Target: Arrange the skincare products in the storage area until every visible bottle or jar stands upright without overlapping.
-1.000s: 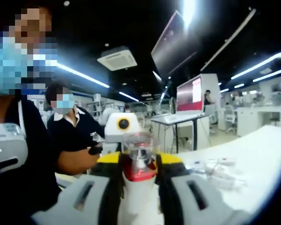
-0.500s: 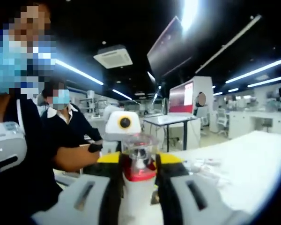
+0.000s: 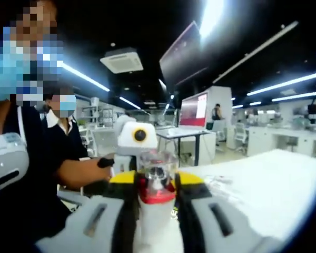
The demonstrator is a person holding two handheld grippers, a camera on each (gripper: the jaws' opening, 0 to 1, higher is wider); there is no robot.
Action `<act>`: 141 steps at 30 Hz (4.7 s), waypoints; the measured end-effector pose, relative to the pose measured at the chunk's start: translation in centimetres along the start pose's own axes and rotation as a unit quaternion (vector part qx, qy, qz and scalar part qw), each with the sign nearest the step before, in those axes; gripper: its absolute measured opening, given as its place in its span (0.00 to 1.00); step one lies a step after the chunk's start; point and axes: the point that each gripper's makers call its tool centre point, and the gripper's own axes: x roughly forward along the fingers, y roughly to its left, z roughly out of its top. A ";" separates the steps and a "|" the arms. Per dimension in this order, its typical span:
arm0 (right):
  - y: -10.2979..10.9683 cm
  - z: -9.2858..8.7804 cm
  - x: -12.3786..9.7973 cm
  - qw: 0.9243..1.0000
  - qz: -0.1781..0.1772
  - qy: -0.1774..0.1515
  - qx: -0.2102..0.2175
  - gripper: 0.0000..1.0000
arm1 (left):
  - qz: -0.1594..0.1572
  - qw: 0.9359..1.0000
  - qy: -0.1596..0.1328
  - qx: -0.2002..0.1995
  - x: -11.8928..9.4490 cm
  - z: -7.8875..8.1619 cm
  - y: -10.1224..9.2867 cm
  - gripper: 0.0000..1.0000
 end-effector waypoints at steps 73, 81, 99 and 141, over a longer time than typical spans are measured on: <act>-8.9 2.2 -14.1 0.993 -0.102 0.009 -0.061 0.25 | -0.060 0.995 0.021 0.076 14.8 5.4 2.2 0.28; -10.1 2.3 -15.2 0.992 -0.107 0.010 -0.064 0.25 | -0.065 0.995 0.021 0.078 16.2 5.9 3.0 0.28; -12.0 2.8 -16.5 0.991 -0.110 0.029 -0.075 0.26 | -0.075 0.994 0.016 0.081 18.4 6.9 3.7 0.28; -18.3 1.8 -21.2 0.983 -0.161 0.039 -0.076 0.26 | -0.098 0.992 -0.004 0.082 24.8 7.8 7.5 0.28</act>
